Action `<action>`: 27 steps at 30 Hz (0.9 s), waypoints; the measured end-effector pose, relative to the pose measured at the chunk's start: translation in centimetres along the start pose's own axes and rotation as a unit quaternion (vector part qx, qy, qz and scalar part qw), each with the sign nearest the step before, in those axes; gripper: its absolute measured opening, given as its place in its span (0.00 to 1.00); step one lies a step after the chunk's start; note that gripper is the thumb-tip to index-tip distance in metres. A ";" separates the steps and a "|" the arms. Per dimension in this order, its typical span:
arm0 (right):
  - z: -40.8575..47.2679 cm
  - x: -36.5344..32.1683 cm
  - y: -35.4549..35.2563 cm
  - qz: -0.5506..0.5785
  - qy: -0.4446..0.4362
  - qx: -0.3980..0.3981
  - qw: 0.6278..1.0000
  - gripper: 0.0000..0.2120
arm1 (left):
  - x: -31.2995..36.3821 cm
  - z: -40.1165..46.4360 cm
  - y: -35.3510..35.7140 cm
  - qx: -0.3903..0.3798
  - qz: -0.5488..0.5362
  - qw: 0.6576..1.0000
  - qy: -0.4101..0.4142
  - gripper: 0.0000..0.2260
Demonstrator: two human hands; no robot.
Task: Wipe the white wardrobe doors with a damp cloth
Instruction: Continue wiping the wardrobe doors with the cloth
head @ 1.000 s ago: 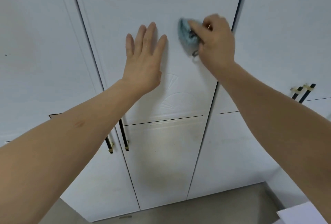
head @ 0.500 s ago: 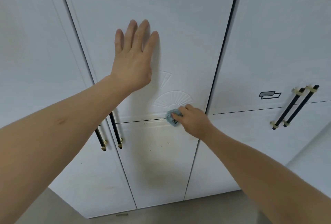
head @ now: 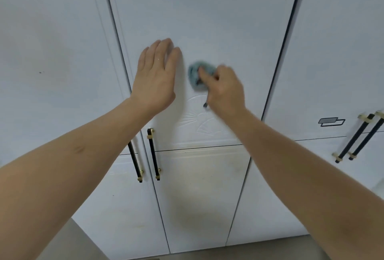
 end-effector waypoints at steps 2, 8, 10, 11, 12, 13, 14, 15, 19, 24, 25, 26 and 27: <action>-3.9 -1.9 3.4 -0.013 -0.084 -0.015 0.996 0.23 | -0.2 -0.5 0.3 0.003 -0.006 1.000 0.014 0.37; -14.8 -1.5 10.5 -0.104 -0.251 -0.176 0.946 0.20 | -1.5 -2.5 0.7 -0.022 0.014 0.999 0.022 0.36; -14.9 -1.3 10.1 -0.093 -0.243 -0.211 0.942 0.20 | -2.2 -2.7 0.7 -0.030 0.030 0.999 0.018 0.37; -14.0 -1.7 9.7 -0.073 -0.222 -0.221 0.947 0.17 | -2.5 -2.9 0.6 -0.039 0.036 0.998 0.018 0.38; -12.1 -2.3 8.4 -0.045 -0.180 -0.211 0.960 0.11 | -2.8 -3.0 0.7 -0.048 0.041 0.998 0.019 0.40; -9.5 -2.6 6.7 -0.003 -0.112 -0.189 0.976 0.10 | -3.2 -3.1 0.6 -0.054 0.043 0.997 0.019 0.41; -6.2 -2.4 4.7 0.025 -0.043 -0.148 0.988 0.16 | -3.5 -3.2 0.5 -0.054 0.044 0.997 0.016 0.42; -2.8 -2.2 2.3 0.033 0.014 -0.094 0.995 0.21 | -3.9 -3.4 0.4 -0.053 0.042 0.998 0.010 0.42; 6.4 -2.5 -6.2 0.097 0.095 0.107 0.985 0.25 | -5.3 -4.0 0.3 -0.045 0.025 0.998 -0.020 0.41; 3.2 -6.6 0.4 -0.063 -0.018 0.057 0.996 0.20 | -5.5 -4.9 0.4 -0.034 0.002 0.999 -0.021 0.41; 1.0 -7.3 2.0 -0.064 -0.048 0.061 0.995 0.21 | -5.3 -5.1 0.4 -0.035 -0.006 0.999 -0.017 0.40; -1.2 -7.9 3.9 -0.065 -0.084 0.055 0.993 0.22 | -5.2 -5.3 0.5 -0.033 -0.014 0.999 -0.008 0.40; -3.6 -8.5 6.0 -0.068 -0.117 0.033 0.990 0.22 | -5.0 -5.6 0.7 -0.033 -0.017 0.999 0.002 0.39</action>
Point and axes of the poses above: each hand's wrist, its own z-axis towards the middle knuckle, its own y-axis out of the palm, x = y × z, the point moved 7 cm from there along z, towards the middle knuckle, and after that the axes turned 1 degree about -x, right-handed, at the moved point
